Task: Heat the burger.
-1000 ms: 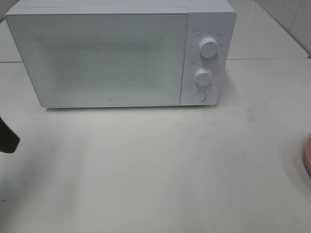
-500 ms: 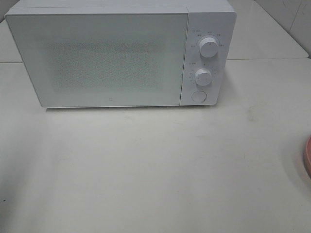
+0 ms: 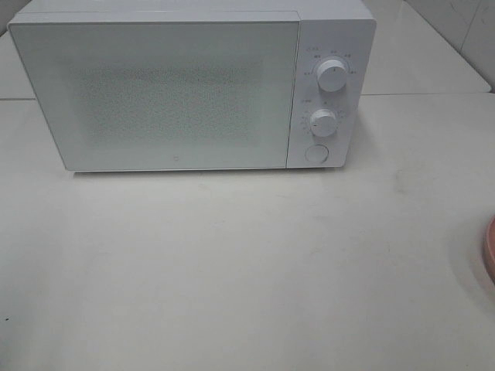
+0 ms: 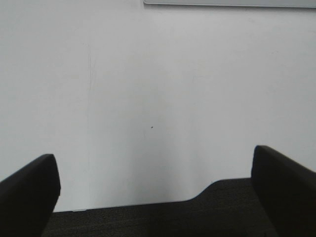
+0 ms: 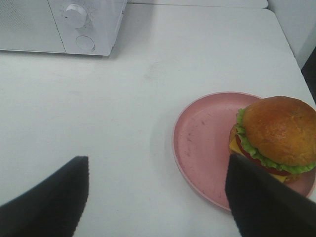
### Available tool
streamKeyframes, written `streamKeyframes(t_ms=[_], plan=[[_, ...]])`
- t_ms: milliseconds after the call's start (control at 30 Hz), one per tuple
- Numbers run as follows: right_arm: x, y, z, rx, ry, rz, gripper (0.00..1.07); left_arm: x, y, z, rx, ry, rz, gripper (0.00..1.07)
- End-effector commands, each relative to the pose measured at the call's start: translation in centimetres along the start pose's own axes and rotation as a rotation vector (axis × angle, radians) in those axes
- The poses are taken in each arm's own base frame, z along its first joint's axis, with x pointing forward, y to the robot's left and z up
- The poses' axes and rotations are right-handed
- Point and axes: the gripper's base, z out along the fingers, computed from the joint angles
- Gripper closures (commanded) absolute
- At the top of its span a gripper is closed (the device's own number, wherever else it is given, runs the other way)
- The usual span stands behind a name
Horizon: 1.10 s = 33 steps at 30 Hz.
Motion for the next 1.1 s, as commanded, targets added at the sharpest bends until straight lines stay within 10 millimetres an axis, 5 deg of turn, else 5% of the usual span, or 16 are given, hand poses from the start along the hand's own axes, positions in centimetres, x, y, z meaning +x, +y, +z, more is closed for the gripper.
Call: streamKeyframes(t_ms=[33, 667, 1100], plan=[[0.1, -0.1, -0.3, 0.002, -0.032, 0.003, 0.32, 1.5, 0.0, 0.7, -0.006, -0.028, -0.001, 0.09], [0.1, -0.1, -0.3, 0.002, -0.032, 0.003, 0.32, 4.7, -0.1, -2.1, -0.060, -0.378, 0.031, 0.09], [0.1, 0.0, -0.2, 0.003, -0.023, 0.002, 0.32, 4.6, -0.1, -2.1, -0.061, -0.372, 0.035, 0.09]])
